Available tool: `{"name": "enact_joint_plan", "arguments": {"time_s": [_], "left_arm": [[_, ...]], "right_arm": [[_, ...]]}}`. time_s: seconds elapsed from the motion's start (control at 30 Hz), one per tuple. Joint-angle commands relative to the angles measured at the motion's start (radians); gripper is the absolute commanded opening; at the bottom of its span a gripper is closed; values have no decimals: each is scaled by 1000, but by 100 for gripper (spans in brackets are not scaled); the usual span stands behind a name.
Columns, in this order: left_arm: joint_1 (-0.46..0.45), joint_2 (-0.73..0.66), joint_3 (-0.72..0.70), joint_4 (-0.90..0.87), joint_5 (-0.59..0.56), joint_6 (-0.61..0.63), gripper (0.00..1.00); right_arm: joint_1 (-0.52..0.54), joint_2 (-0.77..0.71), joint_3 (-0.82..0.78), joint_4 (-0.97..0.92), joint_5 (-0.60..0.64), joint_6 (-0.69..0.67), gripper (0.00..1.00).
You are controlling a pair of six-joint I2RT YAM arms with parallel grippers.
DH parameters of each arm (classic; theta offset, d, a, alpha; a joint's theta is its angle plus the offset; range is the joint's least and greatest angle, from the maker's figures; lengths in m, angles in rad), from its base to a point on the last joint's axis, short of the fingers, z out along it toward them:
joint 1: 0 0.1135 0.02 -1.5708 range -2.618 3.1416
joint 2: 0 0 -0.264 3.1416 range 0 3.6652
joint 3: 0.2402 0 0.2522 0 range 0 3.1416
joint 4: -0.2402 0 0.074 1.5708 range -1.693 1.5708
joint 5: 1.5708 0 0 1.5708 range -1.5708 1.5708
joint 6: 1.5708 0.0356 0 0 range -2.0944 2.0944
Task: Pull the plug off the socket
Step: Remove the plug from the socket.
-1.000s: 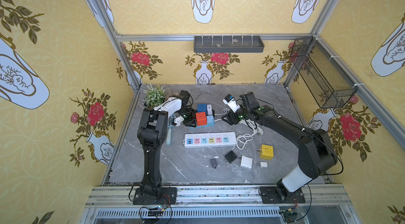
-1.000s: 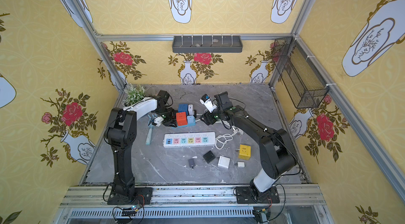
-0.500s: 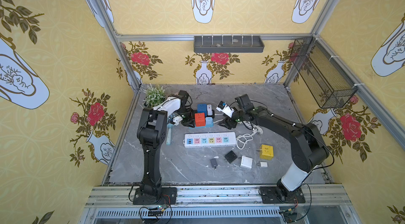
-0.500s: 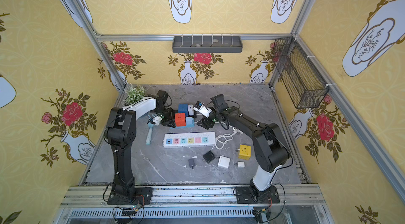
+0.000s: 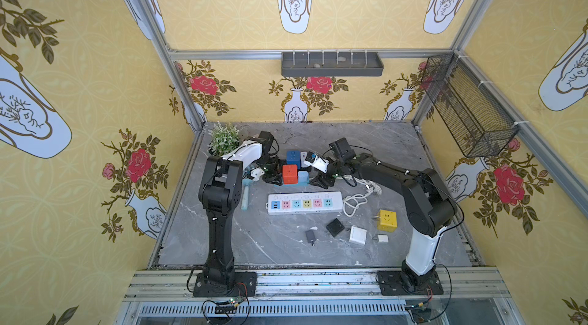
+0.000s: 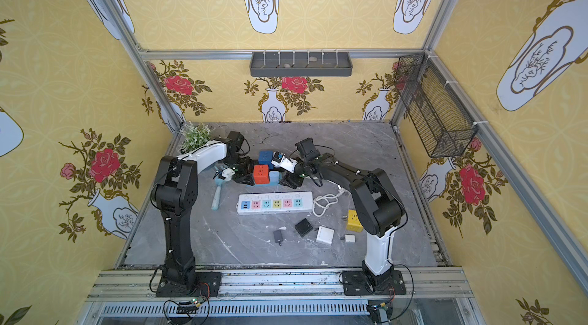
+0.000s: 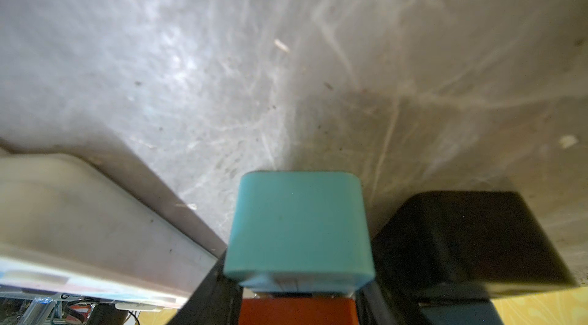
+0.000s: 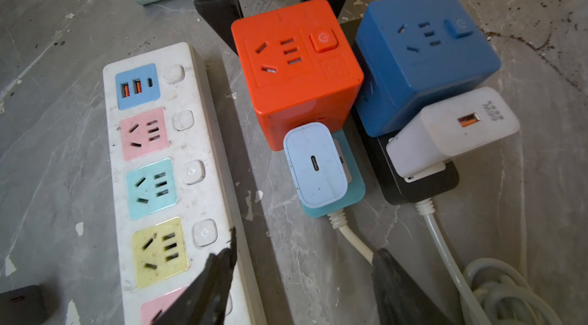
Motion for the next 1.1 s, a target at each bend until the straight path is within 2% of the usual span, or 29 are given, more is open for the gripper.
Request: {"name": "enact_joint_plan", "arguments": {"time_s": [0.0, 0.53, 0.9, 1.07], "left_arm": [[3, 30, -15, -138, -120, 41, 3], [4, 41, -8, -151, -121, 52, 3], [5, 47, 18, -171, -131, 65, 3], [4, 49, 21, -176, -131, 69, 3]], "right_arm": [[5, 20, 17, 35, 6, -18, 71], [33, 136, 117, 28, -16, -51, 65], [55, 178, 153, 23, -31, -47, 49], [54, 197, 169, 19, -38, -49, 46]]}}
